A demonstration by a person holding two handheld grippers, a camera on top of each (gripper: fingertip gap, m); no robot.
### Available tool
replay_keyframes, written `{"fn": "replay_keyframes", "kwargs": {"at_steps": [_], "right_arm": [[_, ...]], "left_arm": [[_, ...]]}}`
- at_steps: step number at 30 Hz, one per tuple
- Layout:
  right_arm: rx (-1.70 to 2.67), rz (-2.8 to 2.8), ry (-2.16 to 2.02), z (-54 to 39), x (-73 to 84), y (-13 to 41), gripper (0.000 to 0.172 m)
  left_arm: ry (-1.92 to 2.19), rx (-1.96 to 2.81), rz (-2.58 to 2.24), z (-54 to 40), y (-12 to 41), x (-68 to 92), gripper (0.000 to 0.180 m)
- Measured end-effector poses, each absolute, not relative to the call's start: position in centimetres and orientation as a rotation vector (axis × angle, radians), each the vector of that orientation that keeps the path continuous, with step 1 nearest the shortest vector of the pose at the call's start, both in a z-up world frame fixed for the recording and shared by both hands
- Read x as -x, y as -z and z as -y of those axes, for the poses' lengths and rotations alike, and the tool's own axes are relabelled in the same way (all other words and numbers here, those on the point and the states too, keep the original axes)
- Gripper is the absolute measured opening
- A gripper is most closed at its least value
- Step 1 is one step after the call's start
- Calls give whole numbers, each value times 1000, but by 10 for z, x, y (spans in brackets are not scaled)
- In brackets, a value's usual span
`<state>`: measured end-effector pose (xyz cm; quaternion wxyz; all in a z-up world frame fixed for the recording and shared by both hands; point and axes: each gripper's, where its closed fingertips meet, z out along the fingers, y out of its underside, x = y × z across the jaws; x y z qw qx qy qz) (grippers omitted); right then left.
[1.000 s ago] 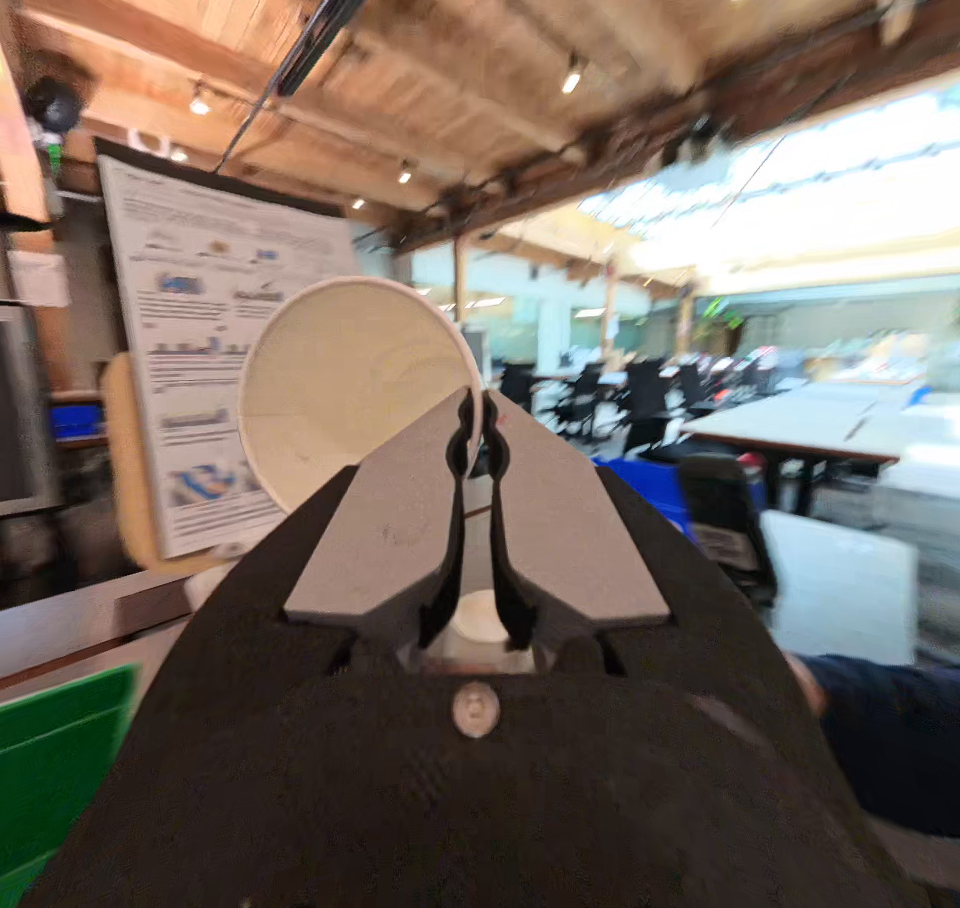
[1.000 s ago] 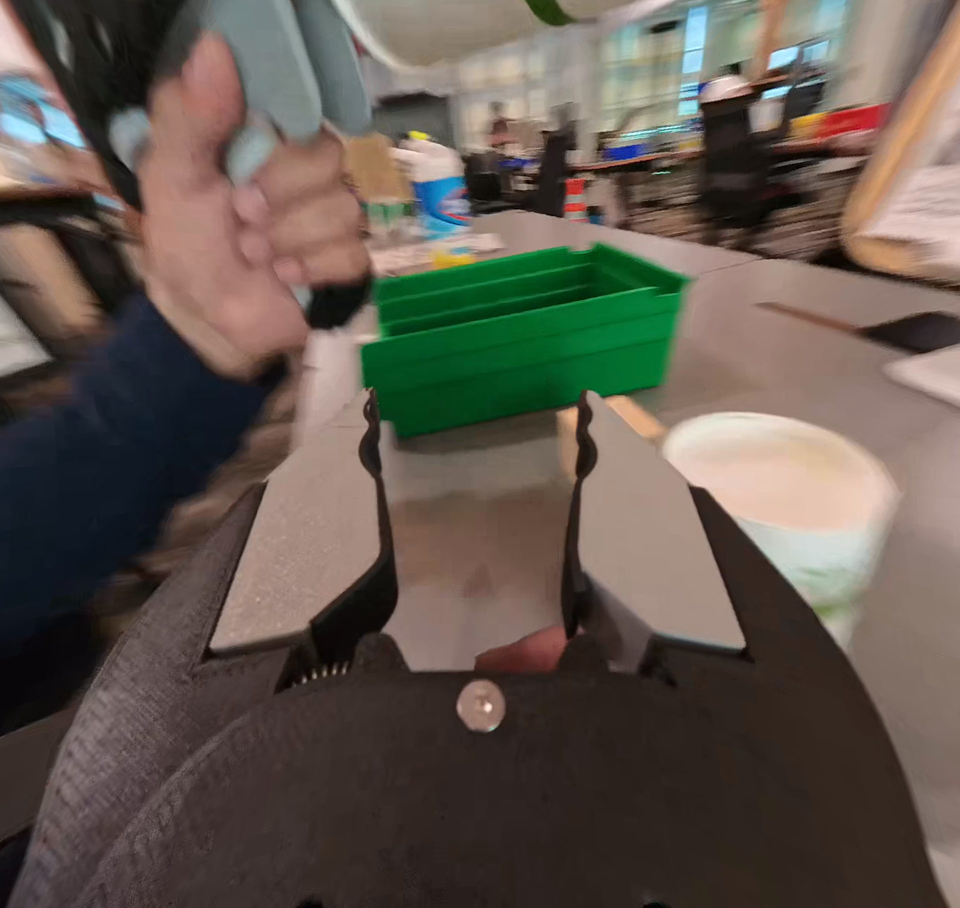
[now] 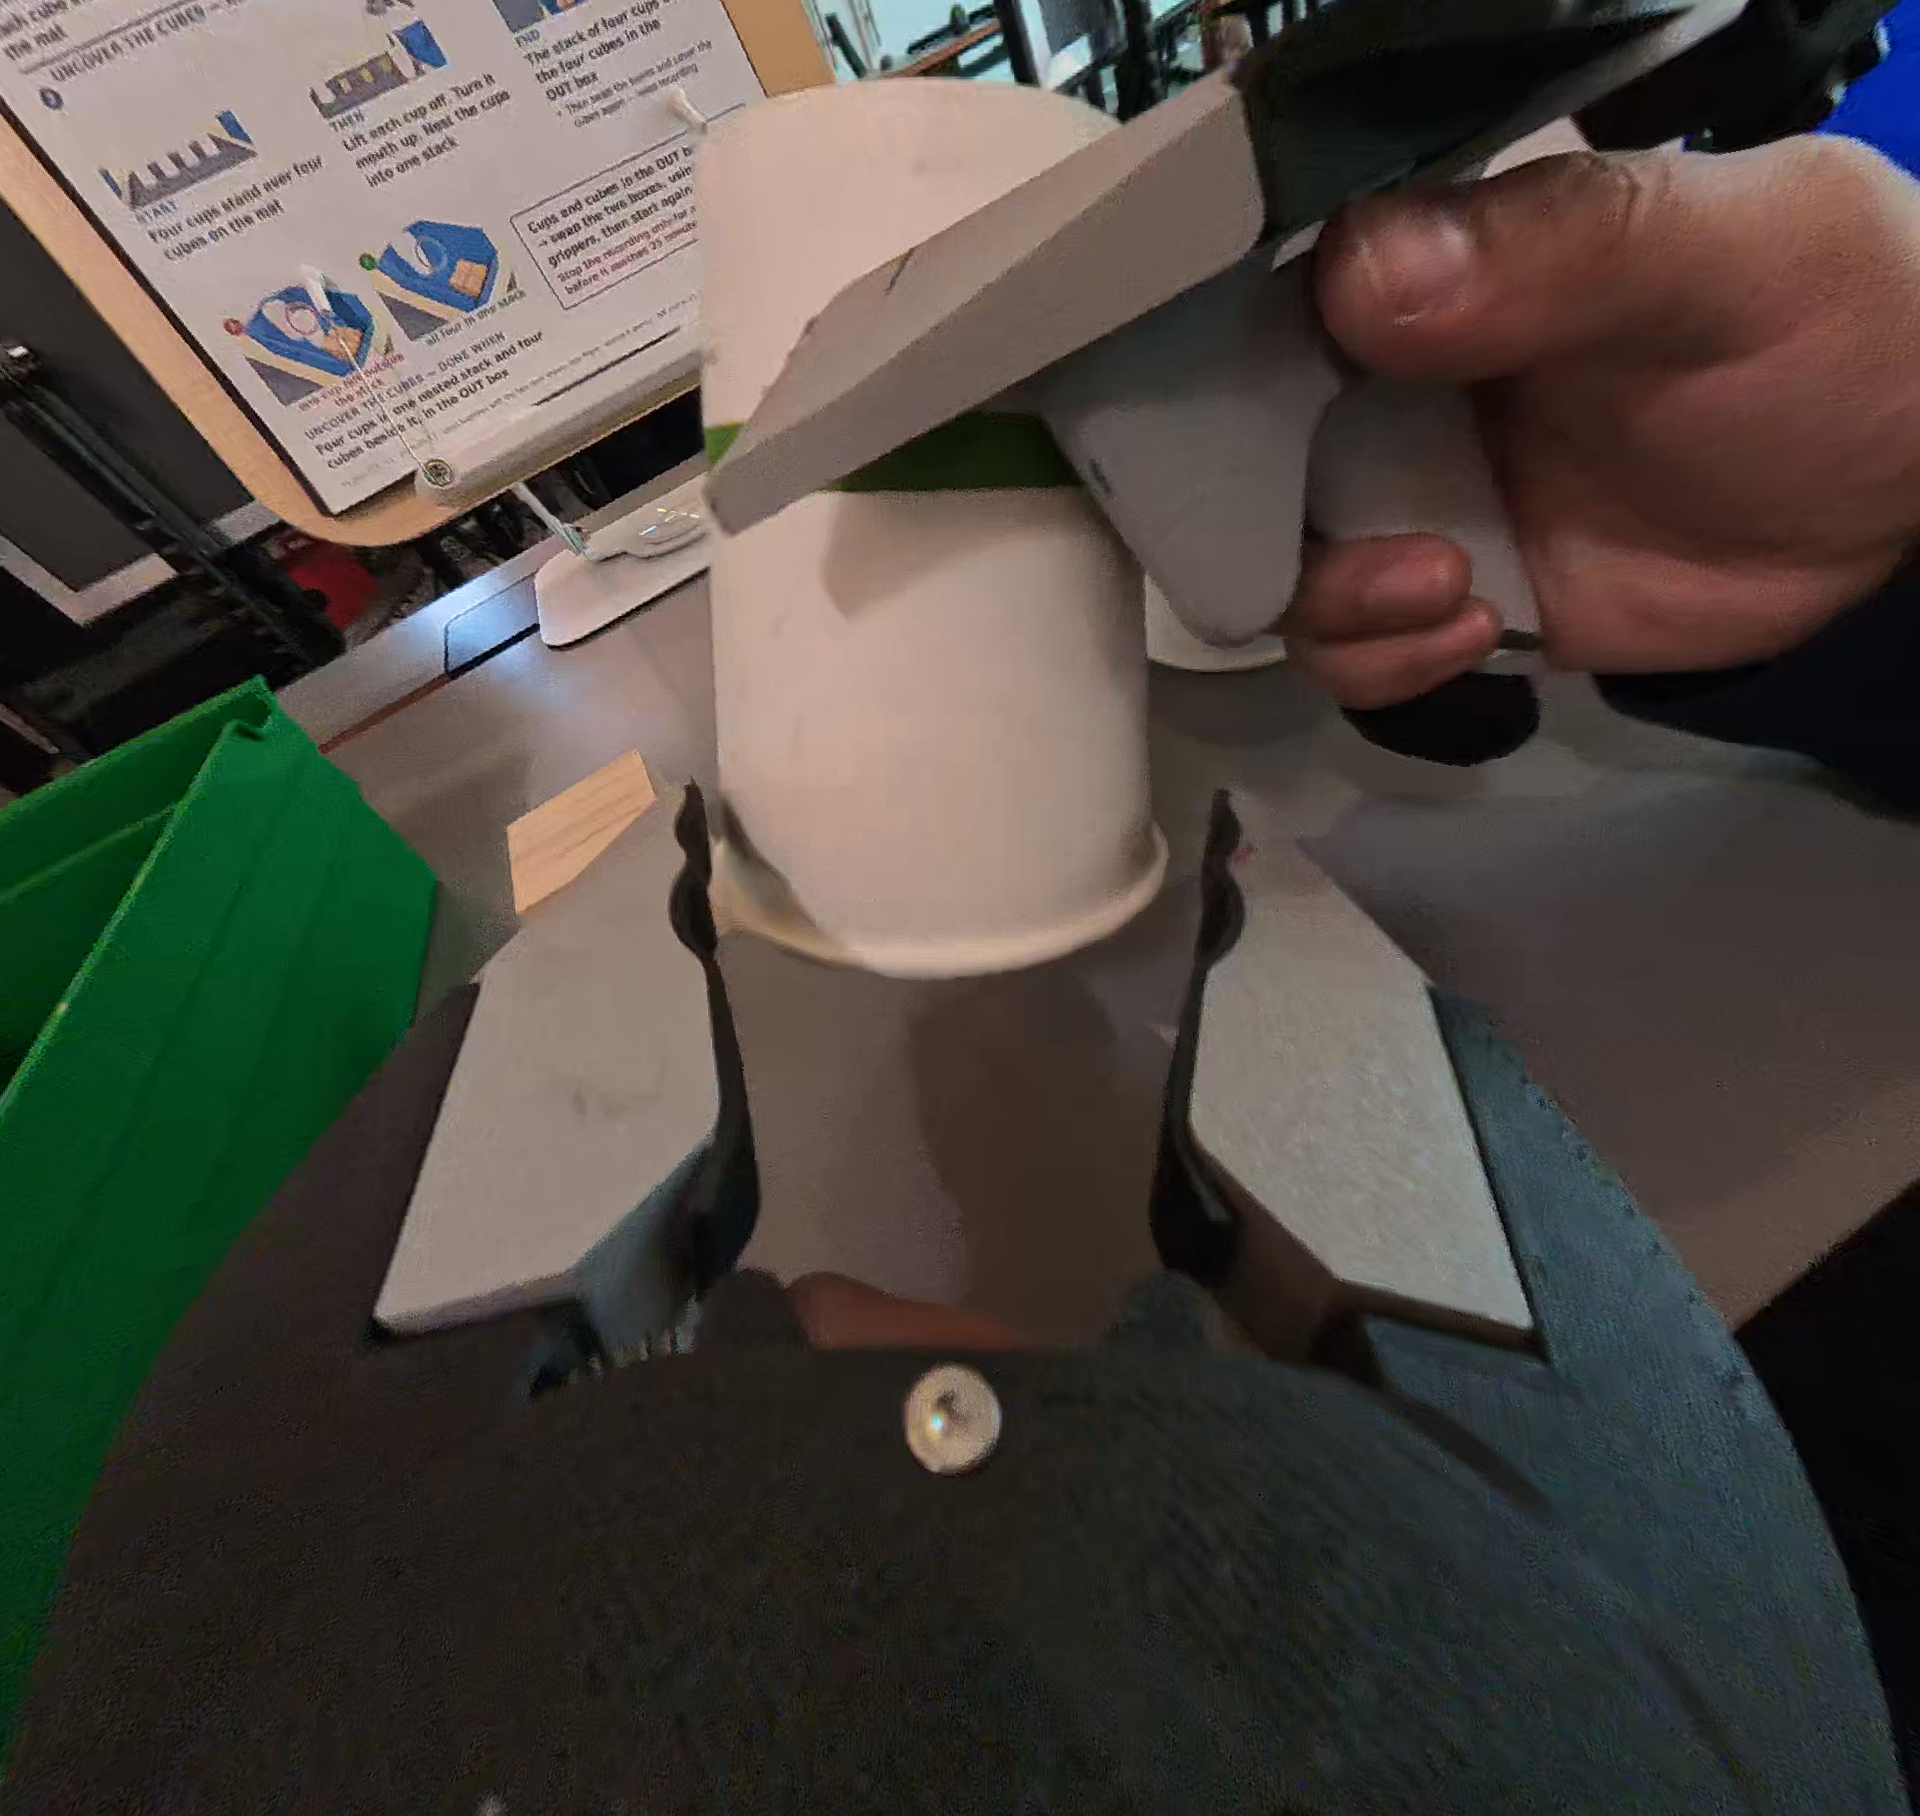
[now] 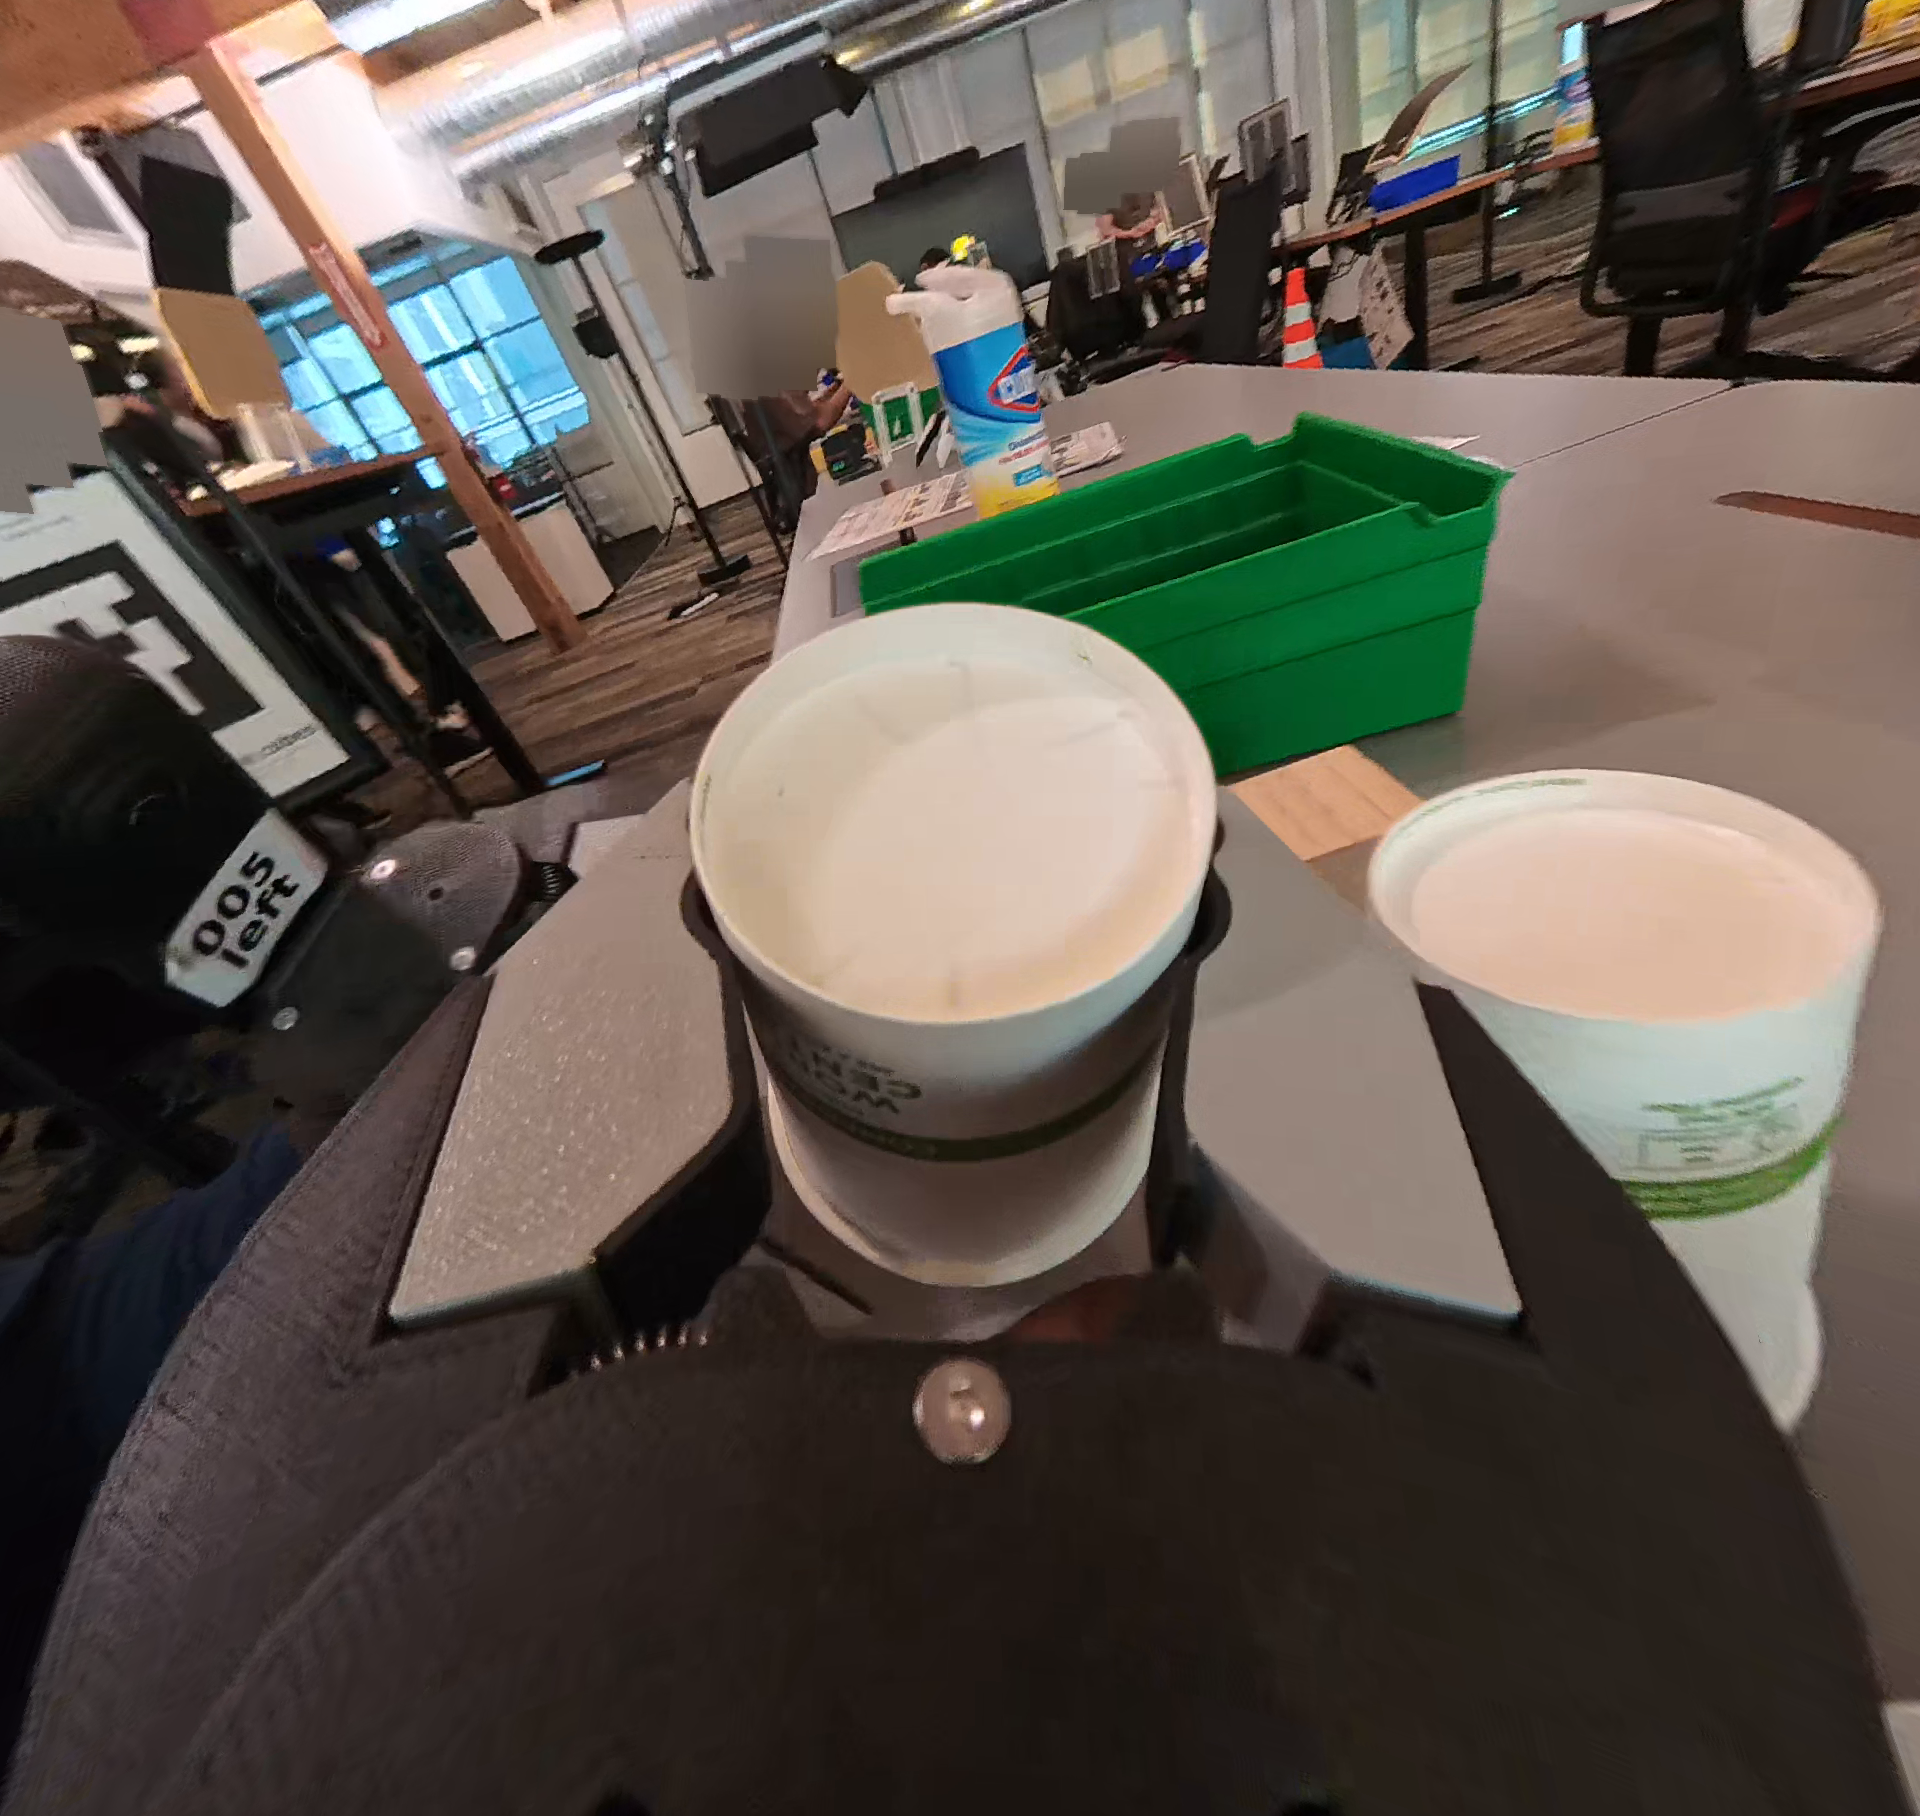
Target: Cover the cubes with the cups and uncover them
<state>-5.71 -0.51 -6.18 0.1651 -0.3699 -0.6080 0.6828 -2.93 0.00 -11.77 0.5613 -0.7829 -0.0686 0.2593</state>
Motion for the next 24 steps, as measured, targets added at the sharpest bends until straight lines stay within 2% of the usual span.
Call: {"fn": "replay_keyframes", "kwargs": {"at_steps": [11, 18, 24], "right_arm": [[980, 1873, -1908, 26, 49, 74, 90], [1047, 1693, -1925, 1, 59, 61, 80], [1064, 1701, -1903, -1, 62, 65, 78]], "left_arm": [[-683, 1856, 228, -10, 131, 54, 92], [-487, 1616, 501, 2, 84, 134, 92], [-527, 1717, 576, -24, 105, 201, 93]]}}
